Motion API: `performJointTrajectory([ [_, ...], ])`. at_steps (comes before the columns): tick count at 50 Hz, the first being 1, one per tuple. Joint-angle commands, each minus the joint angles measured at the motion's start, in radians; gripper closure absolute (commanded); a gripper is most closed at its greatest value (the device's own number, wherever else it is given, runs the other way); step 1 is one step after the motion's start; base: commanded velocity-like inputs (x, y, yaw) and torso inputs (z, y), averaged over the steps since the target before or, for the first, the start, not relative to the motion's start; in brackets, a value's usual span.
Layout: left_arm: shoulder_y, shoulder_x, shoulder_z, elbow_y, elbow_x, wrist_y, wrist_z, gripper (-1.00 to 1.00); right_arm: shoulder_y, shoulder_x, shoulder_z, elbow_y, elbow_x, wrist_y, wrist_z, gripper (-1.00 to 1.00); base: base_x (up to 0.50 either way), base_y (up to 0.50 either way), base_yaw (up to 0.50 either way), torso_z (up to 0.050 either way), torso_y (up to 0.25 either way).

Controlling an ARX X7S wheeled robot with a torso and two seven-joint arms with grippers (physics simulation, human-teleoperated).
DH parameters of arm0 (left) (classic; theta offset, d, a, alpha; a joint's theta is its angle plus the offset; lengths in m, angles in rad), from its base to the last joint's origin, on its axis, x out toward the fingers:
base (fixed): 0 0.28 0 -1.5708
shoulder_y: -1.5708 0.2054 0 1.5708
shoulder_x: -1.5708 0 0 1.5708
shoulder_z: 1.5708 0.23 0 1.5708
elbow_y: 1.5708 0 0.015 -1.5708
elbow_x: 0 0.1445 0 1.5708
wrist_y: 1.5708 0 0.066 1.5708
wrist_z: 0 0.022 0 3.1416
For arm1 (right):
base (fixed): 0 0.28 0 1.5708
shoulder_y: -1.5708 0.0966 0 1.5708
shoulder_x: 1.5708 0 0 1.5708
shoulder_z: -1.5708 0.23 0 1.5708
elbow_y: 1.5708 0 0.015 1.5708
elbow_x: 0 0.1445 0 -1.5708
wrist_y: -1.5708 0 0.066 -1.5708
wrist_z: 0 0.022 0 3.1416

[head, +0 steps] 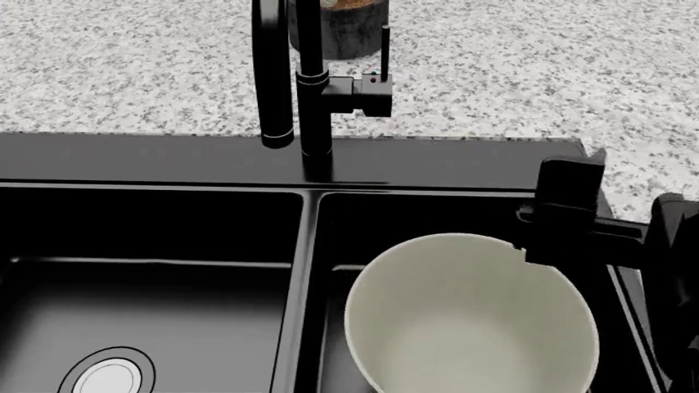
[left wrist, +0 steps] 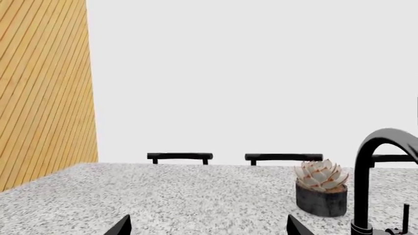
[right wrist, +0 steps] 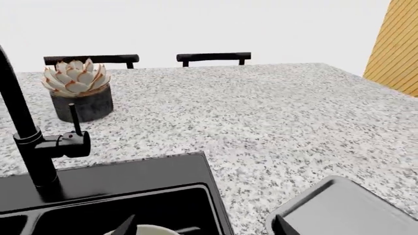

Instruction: Move the fresh-baked cupcake off the tray onto the counter, and place the bowl used for mixing into the sink.

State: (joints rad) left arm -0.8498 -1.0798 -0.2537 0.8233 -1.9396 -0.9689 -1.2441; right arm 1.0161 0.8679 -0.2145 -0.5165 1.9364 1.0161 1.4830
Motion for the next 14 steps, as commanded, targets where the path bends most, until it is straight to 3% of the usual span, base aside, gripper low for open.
performJointTrajectory([
  [1, -0.048, -0.023, 0.035, 0.006, -0.026, 0.012, -0.018, -1.00, 0.054, 0.158, -0.125, -0.301, 0.068, -0.193, 0.086, -1.00, 0.00, 0.00, 0.00, 0.000, 0.000],
  [7, -0.096, -0.034, 0.071, 0.008, -0.051, 0.027, -0.036, -1.00, 0.203, 0.275, -0.359, -0.459, 0.007, -0.380, 0.087, -1.00, 0.00, 0.00, 0.00, 0.000, 0.000],
  [14, -0.101, -0.062, 0.052, 0.025, -0.093, 0.046, -0.053, -1.00, 0.186, 0.244, -0.346, -0.530, -0.029, -0.369, 0.086, -1.00, 0.00, 0.00, 0.00, 0.000, 0.000],
])
